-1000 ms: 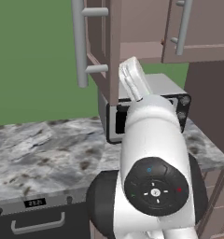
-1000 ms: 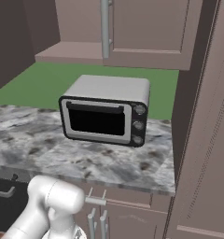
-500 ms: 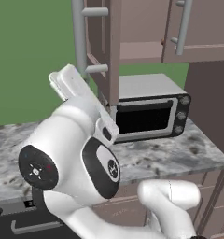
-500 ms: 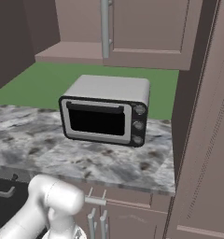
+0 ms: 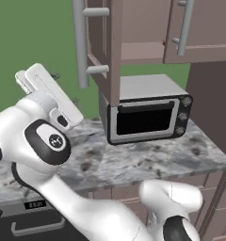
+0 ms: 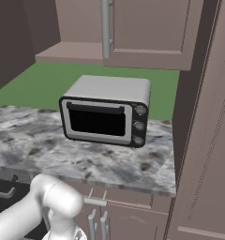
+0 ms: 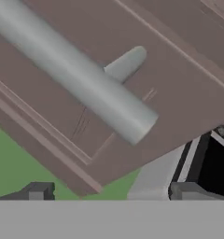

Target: Pick the potato from the counter and place it in the cabinet. Then close the cabinet.

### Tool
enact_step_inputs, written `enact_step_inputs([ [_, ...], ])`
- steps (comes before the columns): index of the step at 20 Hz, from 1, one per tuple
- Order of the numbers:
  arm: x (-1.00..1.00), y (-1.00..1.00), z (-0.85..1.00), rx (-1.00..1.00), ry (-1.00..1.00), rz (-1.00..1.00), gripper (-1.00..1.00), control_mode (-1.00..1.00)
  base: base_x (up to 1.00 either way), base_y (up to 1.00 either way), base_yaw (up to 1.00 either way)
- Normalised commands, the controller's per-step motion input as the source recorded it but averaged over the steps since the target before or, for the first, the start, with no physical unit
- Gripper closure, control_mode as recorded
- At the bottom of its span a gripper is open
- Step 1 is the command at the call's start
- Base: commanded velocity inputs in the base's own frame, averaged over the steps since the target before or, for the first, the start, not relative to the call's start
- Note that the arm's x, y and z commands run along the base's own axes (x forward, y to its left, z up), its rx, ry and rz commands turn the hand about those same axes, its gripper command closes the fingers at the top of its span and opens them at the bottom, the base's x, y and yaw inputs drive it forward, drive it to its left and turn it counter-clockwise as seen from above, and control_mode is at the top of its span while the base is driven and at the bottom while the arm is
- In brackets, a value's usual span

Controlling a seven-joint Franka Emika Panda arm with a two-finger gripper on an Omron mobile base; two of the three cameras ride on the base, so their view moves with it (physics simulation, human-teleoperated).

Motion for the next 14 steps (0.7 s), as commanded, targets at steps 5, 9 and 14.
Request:
enact_step_inputs([
  [5,0.82,0.03,0.00,-0.07,-0.07,-0.14,-1.00,-1.00,0.00,0.00,0.00],
  [9,0.49,-0.03,0.00,-0.06,-0.11,-0.16,-1.00,-1.00,0.00,0.00,0.00],
  [14,0.18,-0.25,0.00,-0.09,-0.13,-0.18,-1.00,-1.00,0.00,0.00,0.00],
])
